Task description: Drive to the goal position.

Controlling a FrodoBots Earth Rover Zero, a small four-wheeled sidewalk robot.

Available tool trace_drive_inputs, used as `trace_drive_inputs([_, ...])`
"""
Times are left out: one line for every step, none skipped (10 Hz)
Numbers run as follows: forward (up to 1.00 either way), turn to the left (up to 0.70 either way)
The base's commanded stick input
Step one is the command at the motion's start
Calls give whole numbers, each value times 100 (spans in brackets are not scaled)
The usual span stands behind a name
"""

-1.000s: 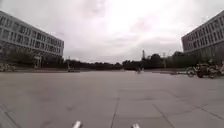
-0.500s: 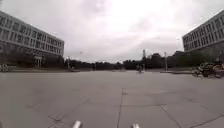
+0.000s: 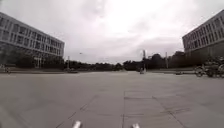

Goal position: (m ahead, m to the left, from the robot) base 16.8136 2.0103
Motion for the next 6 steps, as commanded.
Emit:
trace_drive_inputs([70,0])
trace_drive_inputs([70,0])
trace_drive_inputs([70,0])
trace_drive_inputs([70,0])
trace_drive_inputs([70,0])
trace_drive_inputs([70,0])
